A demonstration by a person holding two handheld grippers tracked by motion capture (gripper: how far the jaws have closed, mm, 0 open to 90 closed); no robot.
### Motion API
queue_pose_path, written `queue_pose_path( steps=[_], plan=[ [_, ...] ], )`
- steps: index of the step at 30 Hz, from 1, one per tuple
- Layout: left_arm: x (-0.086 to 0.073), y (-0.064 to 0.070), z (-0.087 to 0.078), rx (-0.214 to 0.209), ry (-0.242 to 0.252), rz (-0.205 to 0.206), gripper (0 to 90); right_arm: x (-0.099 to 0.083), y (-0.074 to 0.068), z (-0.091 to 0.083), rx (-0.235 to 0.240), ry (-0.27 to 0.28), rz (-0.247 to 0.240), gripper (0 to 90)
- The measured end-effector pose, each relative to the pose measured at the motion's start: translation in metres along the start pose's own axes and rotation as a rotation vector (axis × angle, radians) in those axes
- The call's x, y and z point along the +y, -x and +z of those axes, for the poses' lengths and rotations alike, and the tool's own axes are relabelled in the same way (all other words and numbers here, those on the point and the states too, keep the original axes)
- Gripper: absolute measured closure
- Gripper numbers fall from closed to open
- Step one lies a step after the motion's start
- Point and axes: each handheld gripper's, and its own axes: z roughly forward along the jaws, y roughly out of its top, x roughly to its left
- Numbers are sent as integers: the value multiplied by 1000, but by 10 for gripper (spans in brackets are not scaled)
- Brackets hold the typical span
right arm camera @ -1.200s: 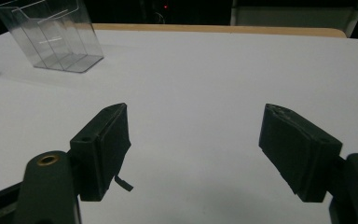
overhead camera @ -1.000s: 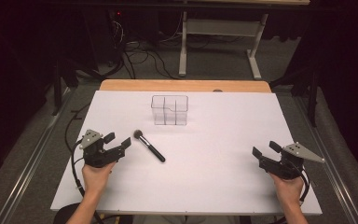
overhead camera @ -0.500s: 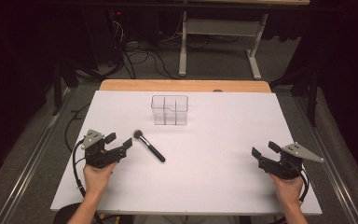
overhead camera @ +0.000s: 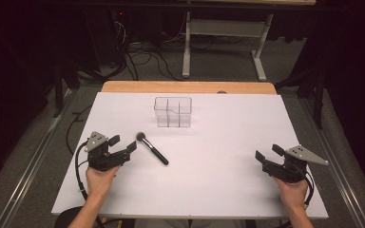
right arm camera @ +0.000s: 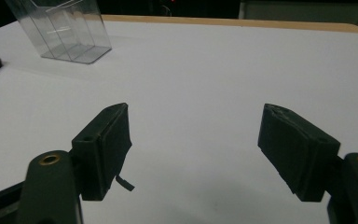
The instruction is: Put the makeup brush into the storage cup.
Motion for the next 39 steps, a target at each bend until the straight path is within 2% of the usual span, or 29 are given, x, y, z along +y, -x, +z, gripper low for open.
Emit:
queue_pose_path(
  steps=[1,10,18,21,34,39],
  plan=[
    [1,0,0,-5,3,-9,259,0,0,0,0,-4,1,269],
    [6,7,-1,-31,17,-6,252,0,-2,1,6,-10,-4,271],
    [11,12,4,-35,15,1,244,0,0,1,13,-5,-3,271],
    [15,14,6,-38,15,2,240,0,1,-1,17,-5,16,270],
    [24,18,12,-48,18,15,238,0,0,0,20,-6,11,270],
    [28,21,19,-51,13,12,240,0,1,0,23,-6,11,270]
  ],
)
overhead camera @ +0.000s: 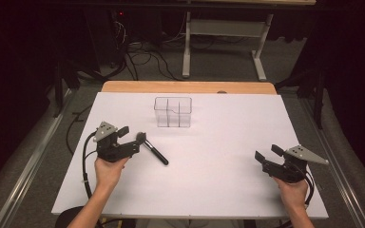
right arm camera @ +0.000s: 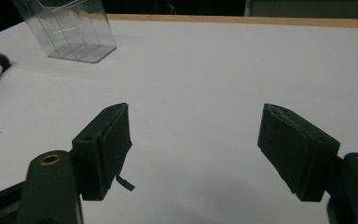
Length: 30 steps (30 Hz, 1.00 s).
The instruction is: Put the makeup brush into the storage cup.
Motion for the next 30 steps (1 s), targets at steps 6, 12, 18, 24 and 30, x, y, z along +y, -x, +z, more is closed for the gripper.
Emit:
queue_pose_path(
  steps=[6,12,18,24,30],
  plan=[
    [2,4,7,-11,-5,4,241,0,-1,0,0,-1,-3,271],
    [4,6,12,-19,-12,9,241,0,-1,1,2,-1,-4,272],
    [7,10,17,-28,-19,16,242,0,-1,1,6,-5,-7,272],
    [10,14,22,-38,-24,29,242,0,-1,1,4,-5,-5,272],
    [18,22,28,-49,-16,49,249,0,-1,1,5,-2,-7,272]
  ],
)
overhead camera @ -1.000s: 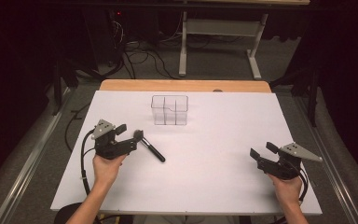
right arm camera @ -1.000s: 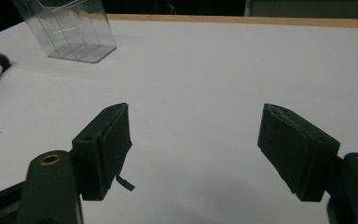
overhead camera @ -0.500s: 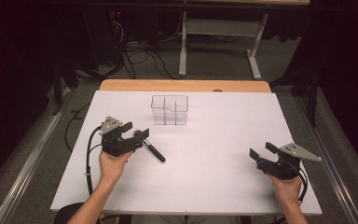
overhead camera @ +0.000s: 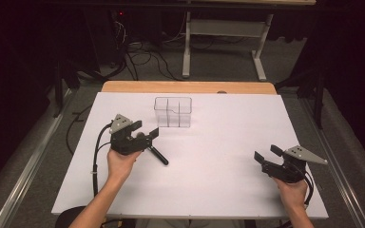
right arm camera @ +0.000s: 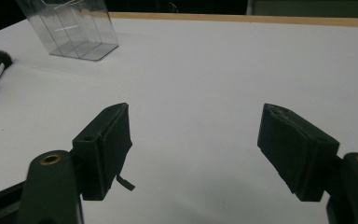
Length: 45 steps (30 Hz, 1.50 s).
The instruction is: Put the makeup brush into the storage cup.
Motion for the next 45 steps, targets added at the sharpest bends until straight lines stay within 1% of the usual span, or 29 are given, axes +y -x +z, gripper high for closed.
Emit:
queue_pose_path(
  steps=[4,10,14,20,26,33,39,45],
  plan=[
    [3,2,5,-12,-1,-3,250,0,-1,0,-1,2,4,272],
    [7,6,13,-21,-10,9,250,0,0,0,2,1,-3,272],
    [10,9,17,-28,-14,17,250,0,0,0,0,1,4,272],
    [13,13,21,-37,-9,19,250,0,0,0,5,-1,-2,273],
    [16,16,27,-45,-18,23,250,0,0,0,1,-2,0,273],
    [20,21,32,-52,-14,29,250,0,-1,0,4,-4,-2,274],
    [22,24,39,-55,-22,36,251,0,-1,0,6,-1,-6,274],
    [26,27,46,-54,-23,39,251,0,0,0,11,3,0,274]
  ],
)
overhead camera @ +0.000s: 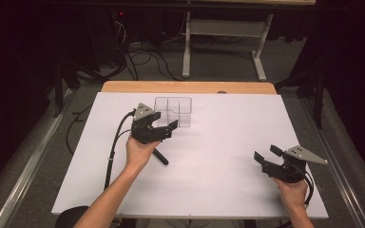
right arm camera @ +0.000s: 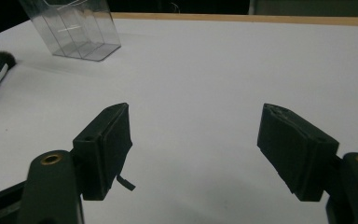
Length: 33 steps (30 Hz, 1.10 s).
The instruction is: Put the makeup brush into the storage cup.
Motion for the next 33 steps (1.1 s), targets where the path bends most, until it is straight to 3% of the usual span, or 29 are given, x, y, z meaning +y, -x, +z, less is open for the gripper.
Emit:
queue_pose_path(
  steps=[14,33],
  plan=[
    [7,3,13,13,-3,12,252,0,0,0,1,-3,0,274],
    [9,-3,4,53,-58,56,253,0,-2,2,5,-13,-6,275]
  ],
)
